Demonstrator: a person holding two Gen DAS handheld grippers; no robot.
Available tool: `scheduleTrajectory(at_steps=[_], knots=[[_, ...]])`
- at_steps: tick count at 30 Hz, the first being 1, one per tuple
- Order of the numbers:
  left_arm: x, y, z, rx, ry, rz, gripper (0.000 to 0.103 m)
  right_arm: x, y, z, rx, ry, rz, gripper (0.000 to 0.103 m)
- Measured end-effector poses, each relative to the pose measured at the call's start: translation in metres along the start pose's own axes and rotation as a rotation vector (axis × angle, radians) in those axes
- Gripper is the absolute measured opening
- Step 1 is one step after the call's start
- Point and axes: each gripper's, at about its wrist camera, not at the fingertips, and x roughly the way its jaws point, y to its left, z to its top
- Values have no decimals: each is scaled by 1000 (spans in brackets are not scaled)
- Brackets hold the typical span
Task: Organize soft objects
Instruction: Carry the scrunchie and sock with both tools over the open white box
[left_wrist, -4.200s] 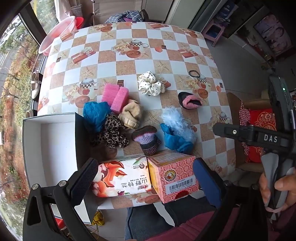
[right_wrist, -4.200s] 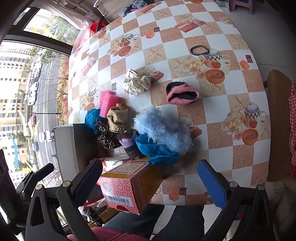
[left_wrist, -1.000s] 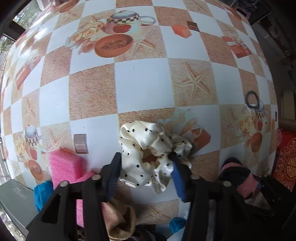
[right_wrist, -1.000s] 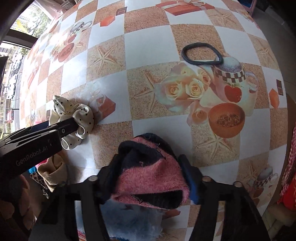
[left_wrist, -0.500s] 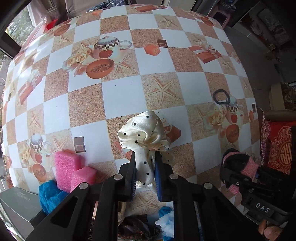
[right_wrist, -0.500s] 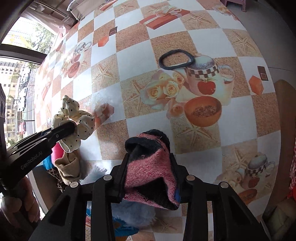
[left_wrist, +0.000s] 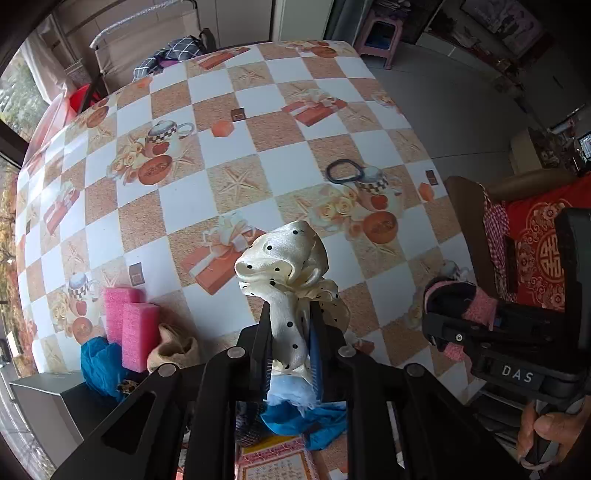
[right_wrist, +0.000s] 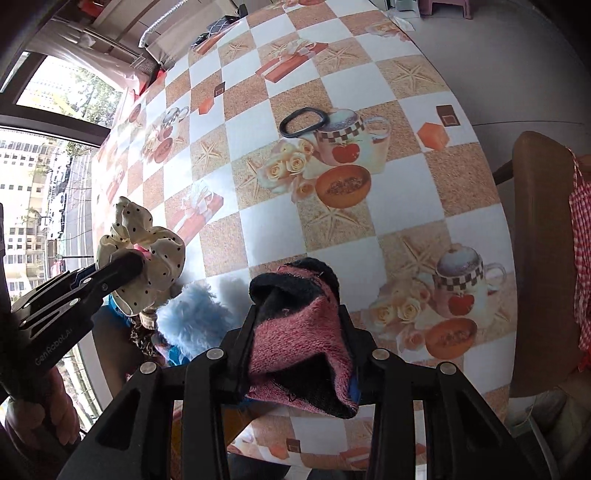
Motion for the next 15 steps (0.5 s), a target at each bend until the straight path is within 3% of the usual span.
scheduleTrajectory(at_steps=[15], knots=[[-42, -93, -84, 136, -11, -63, 18, -16, -20, -62, -9, 23, 49, 40]])
